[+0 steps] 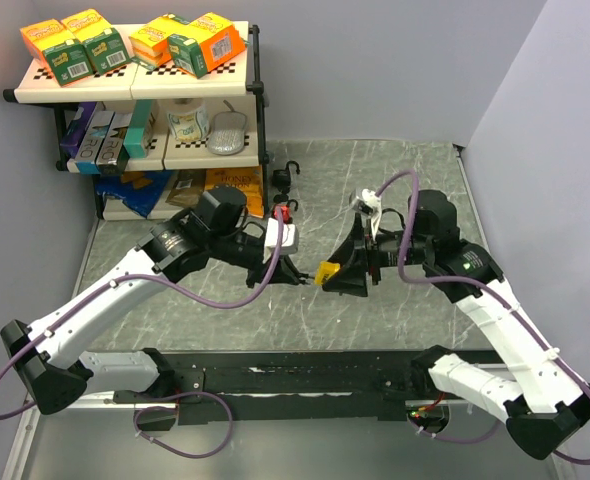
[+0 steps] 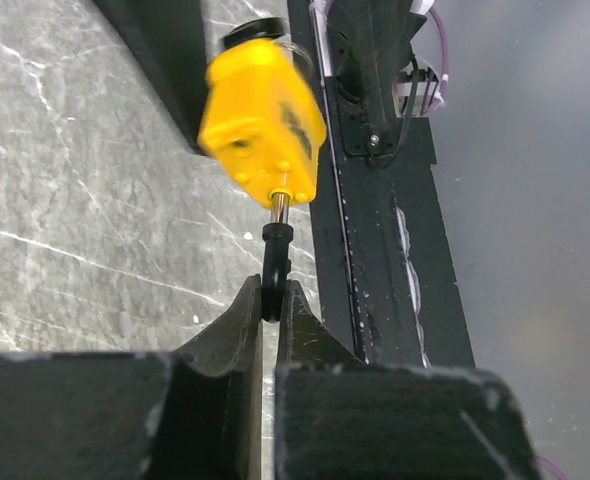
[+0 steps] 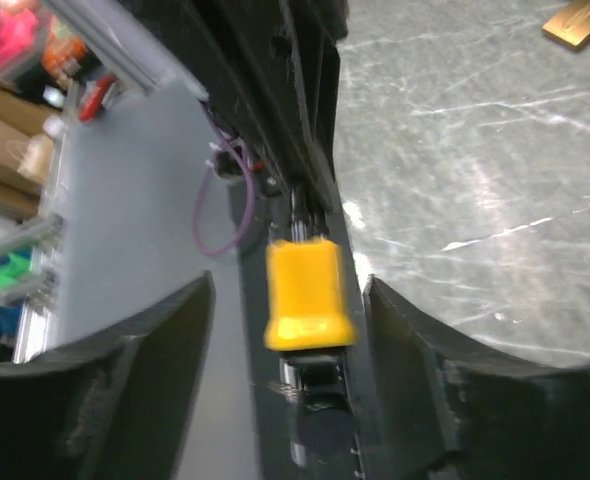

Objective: Lock with the key
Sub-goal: Lock the lock.

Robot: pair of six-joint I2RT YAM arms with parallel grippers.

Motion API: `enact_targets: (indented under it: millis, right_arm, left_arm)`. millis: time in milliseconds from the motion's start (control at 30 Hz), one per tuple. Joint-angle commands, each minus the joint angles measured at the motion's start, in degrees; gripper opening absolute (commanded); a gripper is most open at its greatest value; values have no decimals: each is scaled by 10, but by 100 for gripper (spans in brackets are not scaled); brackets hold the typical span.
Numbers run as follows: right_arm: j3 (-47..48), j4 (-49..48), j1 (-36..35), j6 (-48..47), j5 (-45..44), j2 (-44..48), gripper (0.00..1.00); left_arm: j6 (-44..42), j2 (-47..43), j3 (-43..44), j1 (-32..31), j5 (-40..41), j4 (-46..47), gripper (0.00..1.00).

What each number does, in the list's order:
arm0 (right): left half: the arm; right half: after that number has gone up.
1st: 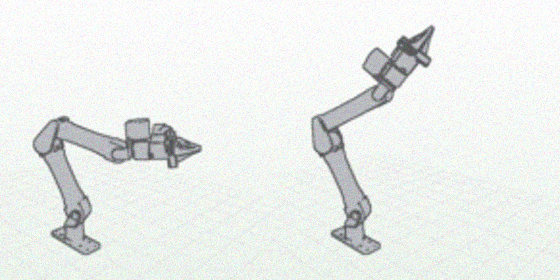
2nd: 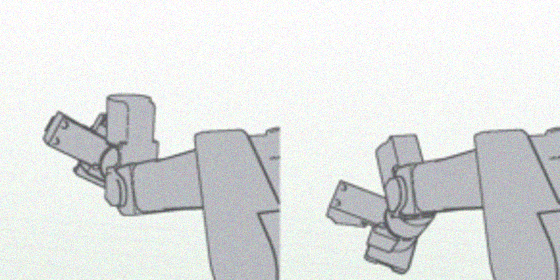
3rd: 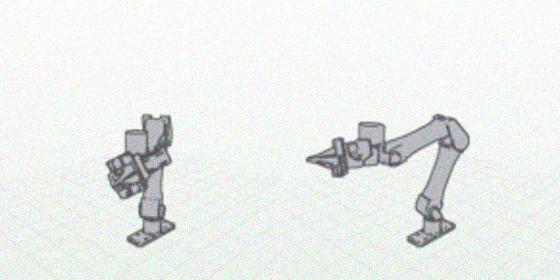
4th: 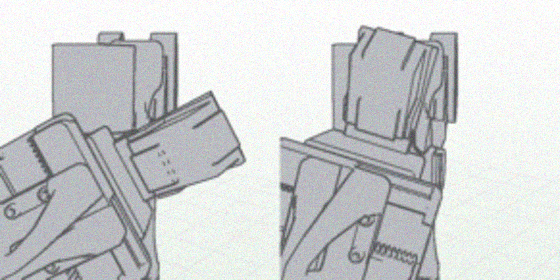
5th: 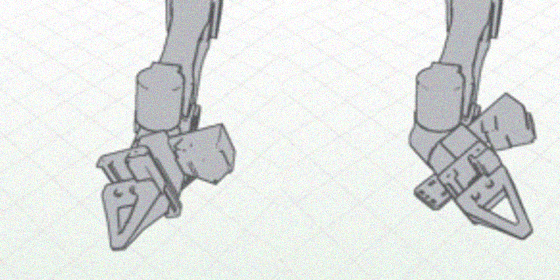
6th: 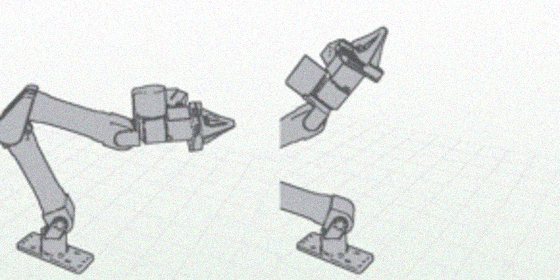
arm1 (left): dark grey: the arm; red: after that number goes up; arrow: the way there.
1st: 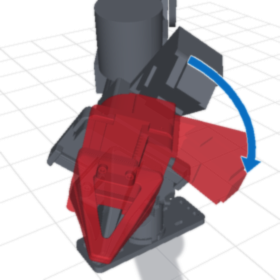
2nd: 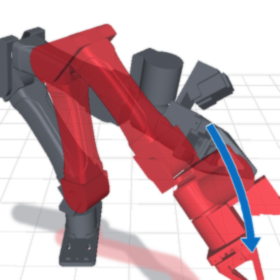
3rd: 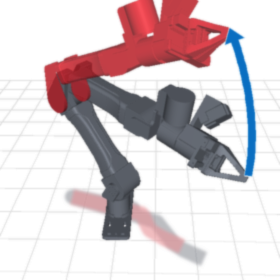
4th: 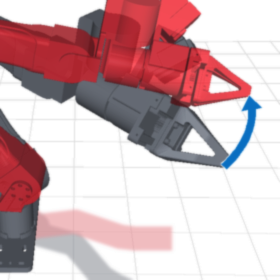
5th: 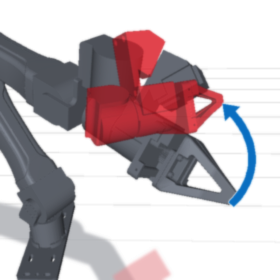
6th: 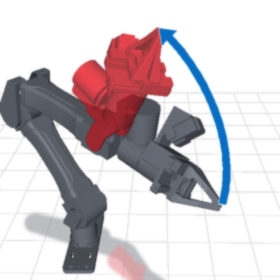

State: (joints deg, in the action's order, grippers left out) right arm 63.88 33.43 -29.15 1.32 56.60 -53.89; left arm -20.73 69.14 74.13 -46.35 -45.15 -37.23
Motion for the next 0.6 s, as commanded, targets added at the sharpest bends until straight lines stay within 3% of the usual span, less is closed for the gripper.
enact_targets:
  millis: [0,200,333,567]
  right_arm:
    - [32,-51,18,91,21,-6,84]
    - [51,-2,73,66,29,-52,90]
    - [75,30,95,31,26,-68,97]
    - [128,52,107,-8,-89,-39,100]
  left_arm:
    - [-12,-19,-2,-4,-25,21,1]
    - [-19,-23,9,-4,-34,9,1]
    - [22,-23,9,-4,-37,33,1]
    - [127,-13,30,30,-58,99,1]
